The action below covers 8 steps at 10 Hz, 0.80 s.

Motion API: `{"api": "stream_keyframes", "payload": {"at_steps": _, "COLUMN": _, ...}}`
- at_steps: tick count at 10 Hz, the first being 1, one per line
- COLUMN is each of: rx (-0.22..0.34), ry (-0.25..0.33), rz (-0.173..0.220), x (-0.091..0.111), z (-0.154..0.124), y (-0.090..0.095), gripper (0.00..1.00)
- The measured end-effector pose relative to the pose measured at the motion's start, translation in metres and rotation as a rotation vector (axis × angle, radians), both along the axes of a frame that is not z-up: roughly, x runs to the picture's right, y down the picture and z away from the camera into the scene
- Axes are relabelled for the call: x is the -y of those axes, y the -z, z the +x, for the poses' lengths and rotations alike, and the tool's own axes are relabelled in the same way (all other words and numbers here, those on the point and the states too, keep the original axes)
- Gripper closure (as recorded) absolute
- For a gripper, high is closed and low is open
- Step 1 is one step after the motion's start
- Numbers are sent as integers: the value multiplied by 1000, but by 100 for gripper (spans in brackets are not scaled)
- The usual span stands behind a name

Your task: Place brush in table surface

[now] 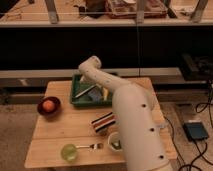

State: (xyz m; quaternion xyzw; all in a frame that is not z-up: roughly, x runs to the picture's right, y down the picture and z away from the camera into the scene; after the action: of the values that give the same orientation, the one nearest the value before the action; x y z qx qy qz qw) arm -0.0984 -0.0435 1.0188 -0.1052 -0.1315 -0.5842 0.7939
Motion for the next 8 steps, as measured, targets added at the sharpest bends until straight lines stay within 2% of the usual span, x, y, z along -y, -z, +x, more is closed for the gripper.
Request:
{"api": "stream_keyframes", "payload": {"at_steps": 1, "rx": -8, "ry": 8, "rz": -4, "x": -3, "z": -1, "y": -5, "gripper": 21}}
{"api": "stream_keyframes", "payload": {"at_steps": 2, "rx": -18, "ry": 14, "rz": -13, "x": -8, "z": -1, "y": -12, "gripper": 30}}
{"api": "stream_keyframes", "payload": {"at_steps": 8, "rx": -32, "ry": -6, "rz": -41, "x": -13, "z": 6, "y": -18, "gripper": 88}}
